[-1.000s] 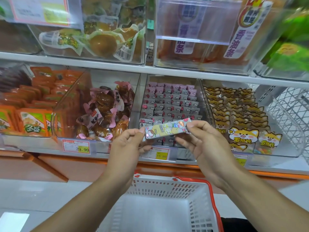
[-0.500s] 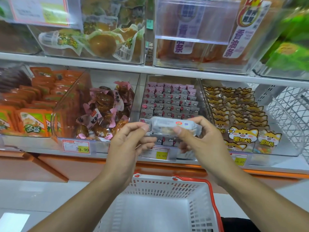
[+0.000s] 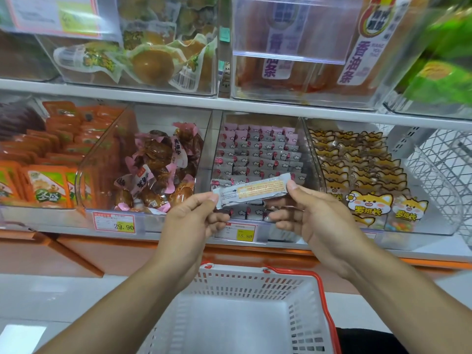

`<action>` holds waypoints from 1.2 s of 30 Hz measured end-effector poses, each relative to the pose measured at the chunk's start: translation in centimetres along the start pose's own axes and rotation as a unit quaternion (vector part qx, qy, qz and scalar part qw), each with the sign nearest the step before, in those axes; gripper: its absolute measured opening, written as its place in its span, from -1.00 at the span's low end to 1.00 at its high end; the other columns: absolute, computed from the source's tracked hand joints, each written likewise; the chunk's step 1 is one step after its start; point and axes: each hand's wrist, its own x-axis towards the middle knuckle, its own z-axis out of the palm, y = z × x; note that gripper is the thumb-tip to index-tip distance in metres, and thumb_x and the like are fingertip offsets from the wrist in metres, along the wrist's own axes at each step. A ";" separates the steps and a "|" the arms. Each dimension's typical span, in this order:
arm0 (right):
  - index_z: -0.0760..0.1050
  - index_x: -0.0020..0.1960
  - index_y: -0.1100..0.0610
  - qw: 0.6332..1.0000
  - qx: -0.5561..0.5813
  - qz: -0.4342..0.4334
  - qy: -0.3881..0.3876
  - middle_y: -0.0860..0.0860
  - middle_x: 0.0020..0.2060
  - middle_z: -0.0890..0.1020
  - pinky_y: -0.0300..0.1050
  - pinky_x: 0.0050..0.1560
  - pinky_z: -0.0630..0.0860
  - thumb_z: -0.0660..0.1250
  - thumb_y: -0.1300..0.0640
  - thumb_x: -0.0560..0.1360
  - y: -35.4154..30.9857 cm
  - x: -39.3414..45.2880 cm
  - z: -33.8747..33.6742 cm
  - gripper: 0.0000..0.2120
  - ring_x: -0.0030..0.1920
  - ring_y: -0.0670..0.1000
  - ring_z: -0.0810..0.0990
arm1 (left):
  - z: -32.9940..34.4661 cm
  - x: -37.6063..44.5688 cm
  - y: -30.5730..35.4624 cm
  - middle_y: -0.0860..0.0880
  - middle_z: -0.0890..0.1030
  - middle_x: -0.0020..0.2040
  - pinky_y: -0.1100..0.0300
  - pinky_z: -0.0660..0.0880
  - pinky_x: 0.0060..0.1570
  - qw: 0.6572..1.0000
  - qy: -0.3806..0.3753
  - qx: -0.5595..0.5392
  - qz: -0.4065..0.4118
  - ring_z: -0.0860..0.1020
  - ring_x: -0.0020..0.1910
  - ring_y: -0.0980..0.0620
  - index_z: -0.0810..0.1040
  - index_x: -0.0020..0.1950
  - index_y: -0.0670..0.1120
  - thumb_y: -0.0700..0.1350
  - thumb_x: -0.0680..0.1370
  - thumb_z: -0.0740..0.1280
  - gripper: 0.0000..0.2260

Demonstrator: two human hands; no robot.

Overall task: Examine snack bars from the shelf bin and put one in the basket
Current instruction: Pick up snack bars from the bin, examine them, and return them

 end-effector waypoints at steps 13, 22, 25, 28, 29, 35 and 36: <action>0.57 0.17 0.01 0.946 -0.226 -0.199 -0.123 0.01 0.06 0.72 -0.19 0.03 0.63 0.49 0.37 0.46 -0.3 -0.7 -0.4 -0.61 0.04 0.01 0.71 | 0.4 -0.2 0.0 -0.08 0.65 -0.33 0.27 0.62 -0.24 1.000 -0.012 0.004 0.009 0.62 -0.36 0.11 0.61 0.11 -0.11 -0.23 0.59 0.35 -0.88; 0.54 0.05 -0.17 0.864 -0.335 -0.352 0.136 -0.13 -0.11 0.69 -0.13 -0.16 0.64 0.52 -0.14 0.42 -2.6 0.3 -2.8 -0.74 -0.12 -0.12 0.67 | 0.0 -0.9 -1.3 0.19 0.64 -0.06 0.38 0.53 -0.04 0.891 -0.074 0.370 0.253 0.59 -0.02 0.21 0.58 0.07 0.12 -0.04 0.55 0.44 -0.86; 0.52 0.18 -0.14 0.826 -0.395 -0.348 0.202 -0.08 -0.02 0.67 -0.08 -0.03 0.60 0.54 -0.13 0.41 -3.3 1.1 -4.0 -0.62 -0.02 -0.06 0.65 | 0.0 -1.2 -1.8 0.27 0.54 0.17 0.36 0.34 0.26 0.762 -0.116 0.529 0.355 0.43 0.23 0.31 0.53 0.23 0.15 0.04 0.57 0.39 -0.76; 0.50 0.16 -0.14 0.811 -0.432 -0.347 0.189 -0.16 -0.05 0.64 -0.09 -0.05 0.57 0.55 -0.08 0.42 -3.2 1.6 -4.5 -0.62 -0.05 -0.09 0.61 | -0.1 -1.2 -2.2 0.23 0.47 0.36 0.31 0.11 0.44 0.723 -0.144 0.568 0.366 0.29 0.42 0.27 0.49 0.36 0.13 0.06 0.56 0.40 -0.63; 0.50 0.13 -0.13 0.800 -0.458 -0.346 0.177 -0.16 -0.06 0.62 -0.06 -0.05 0.54 0.55 -0.08 0.42 -3.0 1.8 -4.7 -0.64 -0.03 -0.06 0.59 | -0.1 -1.2 -2.3 0.22 0.45 0.40 0.32 0.03 0.46 0.717 -0.147 0.576 0.363 0.25 0.46 0.26 0.48 0.39 0.12 0.07 0.56 0.39 -0.61; 0.62 0.12 -0.04 0.602 -0.714 -0.323 0.151 -0.04 0.05 0.67 0.07 0.13 0.36 0.49 -0.11 0.46 -1.9 3.5 -5.0 -0.72 0.14 0.12 0.49 | 0.2 -1.1 -2.7 0.24 0.36 0.48 0.41 -0.20 0.41 0.705 -0.151 0.603 0.340 0.14 0.51 0.27 0.45 0.43 0.17 0.12 0.57 0.37 -0.58; 0.64 0.13 -0.05 0.569 -0.747 -0.314 0.141 -0.06 0.10 0.67 0.06 0.17 0.29 0.44 -0.09 0.51 -1.7 3.7 -4.9 -0.77 0.19 0.13 0.48 | 0.3 -1.1 -2.7 0.24 0.35 0.49 0.41 -0.21 0.41 0.705 -0.151 0.606 0.337 0.13 0.51 0.28 0.45 0.42 0.18 0.12 0.57 0.37 -0.59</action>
